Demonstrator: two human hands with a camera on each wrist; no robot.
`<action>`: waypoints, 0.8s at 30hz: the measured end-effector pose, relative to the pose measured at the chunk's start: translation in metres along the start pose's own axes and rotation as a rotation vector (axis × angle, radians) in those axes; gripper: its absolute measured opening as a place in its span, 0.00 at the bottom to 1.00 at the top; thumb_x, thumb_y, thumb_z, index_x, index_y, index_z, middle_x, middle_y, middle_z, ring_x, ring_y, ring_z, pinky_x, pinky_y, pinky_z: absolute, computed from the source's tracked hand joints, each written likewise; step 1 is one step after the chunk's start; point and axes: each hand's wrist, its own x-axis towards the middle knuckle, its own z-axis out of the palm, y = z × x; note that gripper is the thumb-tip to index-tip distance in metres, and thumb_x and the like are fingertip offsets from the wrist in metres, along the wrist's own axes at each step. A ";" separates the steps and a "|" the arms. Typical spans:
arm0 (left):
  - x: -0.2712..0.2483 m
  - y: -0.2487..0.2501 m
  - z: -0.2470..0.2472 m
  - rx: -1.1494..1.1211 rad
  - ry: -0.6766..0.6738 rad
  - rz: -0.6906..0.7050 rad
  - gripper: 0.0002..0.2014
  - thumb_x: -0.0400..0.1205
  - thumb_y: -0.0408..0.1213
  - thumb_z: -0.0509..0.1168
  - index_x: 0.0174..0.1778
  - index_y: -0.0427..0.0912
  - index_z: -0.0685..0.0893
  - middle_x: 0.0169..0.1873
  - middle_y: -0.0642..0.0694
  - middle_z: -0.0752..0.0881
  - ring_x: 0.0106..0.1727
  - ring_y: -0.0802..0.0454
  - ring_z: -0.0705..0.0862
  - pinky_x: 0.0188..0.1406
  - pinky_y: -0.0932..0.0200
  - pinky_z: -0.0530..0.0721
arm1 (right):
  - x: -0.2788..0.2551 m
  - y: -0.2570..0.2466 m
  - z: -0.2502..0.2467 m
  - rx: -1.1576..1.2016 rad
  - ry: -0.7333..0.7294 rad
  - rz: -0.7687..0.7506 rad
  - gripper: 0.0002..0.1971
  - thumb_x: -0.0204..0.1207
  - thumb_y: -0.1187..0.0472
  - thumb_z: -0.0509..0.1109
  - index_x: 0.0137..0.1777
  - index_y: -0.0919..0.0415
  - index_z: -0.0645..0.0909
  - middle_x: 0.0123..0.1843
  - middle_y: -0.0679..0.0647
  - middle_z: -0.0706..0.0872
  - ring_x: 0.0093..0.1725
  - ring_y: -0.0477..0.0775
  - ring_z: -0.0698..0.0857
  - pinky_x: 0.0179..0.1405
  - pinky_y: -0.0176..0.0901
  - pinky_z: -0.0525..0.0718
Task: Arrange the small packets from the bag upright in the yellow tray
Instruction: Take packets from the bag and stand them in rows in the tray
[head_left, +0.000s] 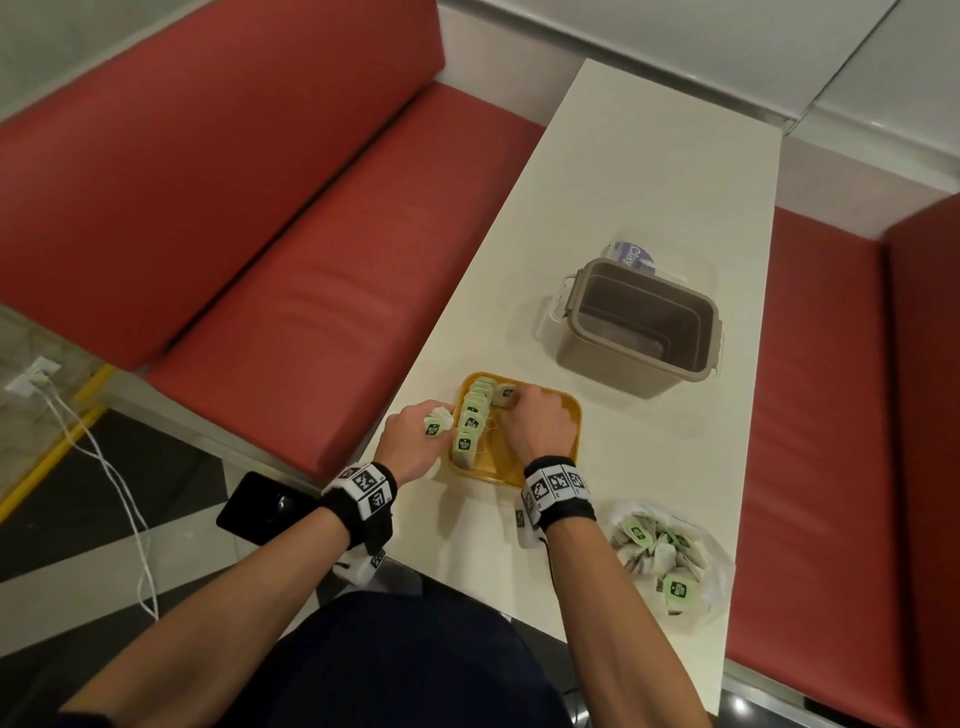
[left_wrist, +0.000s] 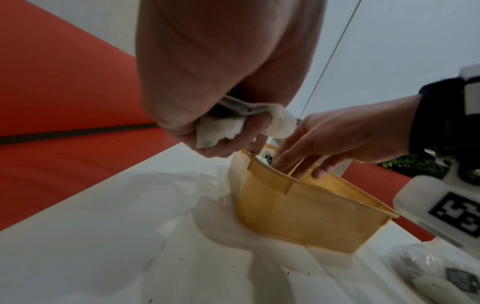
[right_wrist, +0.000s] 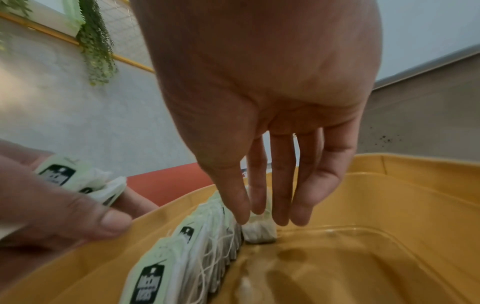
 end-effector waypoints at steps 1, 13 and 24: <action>0.000 0.001 -0.001 -0.013 0.007 -0.002 0.13 0.80 0.46 0.79 0.61 0.56 0.92 0.50 0.53 0.95 0.52 0.48 0.92 0.56 0.48 0.91 | -0.002 0.000 0.001 0.012 -0.025 0.004 0.09 0.85 0.58 0.67 0.55 0.51 0.90 0.49 0.55 0.92 0.43 0.62 0.90 0.43 0.49 0.90; -0.040 0.060 -0.055 -0.463 -0.148 0.176 0.17 0.83 0.41 0.81 0.59 0.44 0.80 0.39 0.61 0.89 0.40 0.63 0.87 0.41 0.65 0.83 | -0.051 -0.014 -0.087 0.758 -0.032 -0.226 0.05 0.86 0.47 0.77 0.50 0.43 0.93 0.43 0.38 0.95 0.45 0.42 0.93 0.51 0.43 0.91; -0.050 0.083 -0.060 -0.481 -0.229 0.295 0.19 0.85 0.45 0.79 0.62 0.45 0.77 0.53 0.47 0.94 0.56 0.42 0.94 0.62 0.34 0.91 | -0.064 -0.024 -0.124 0.793 -0.165 -0.383 0.06 0.85 0.46 0.79 0.60 0.40 0.89 0.45 0.43 0.95 0.44 0.45 0.94 0.50 0.41 0.92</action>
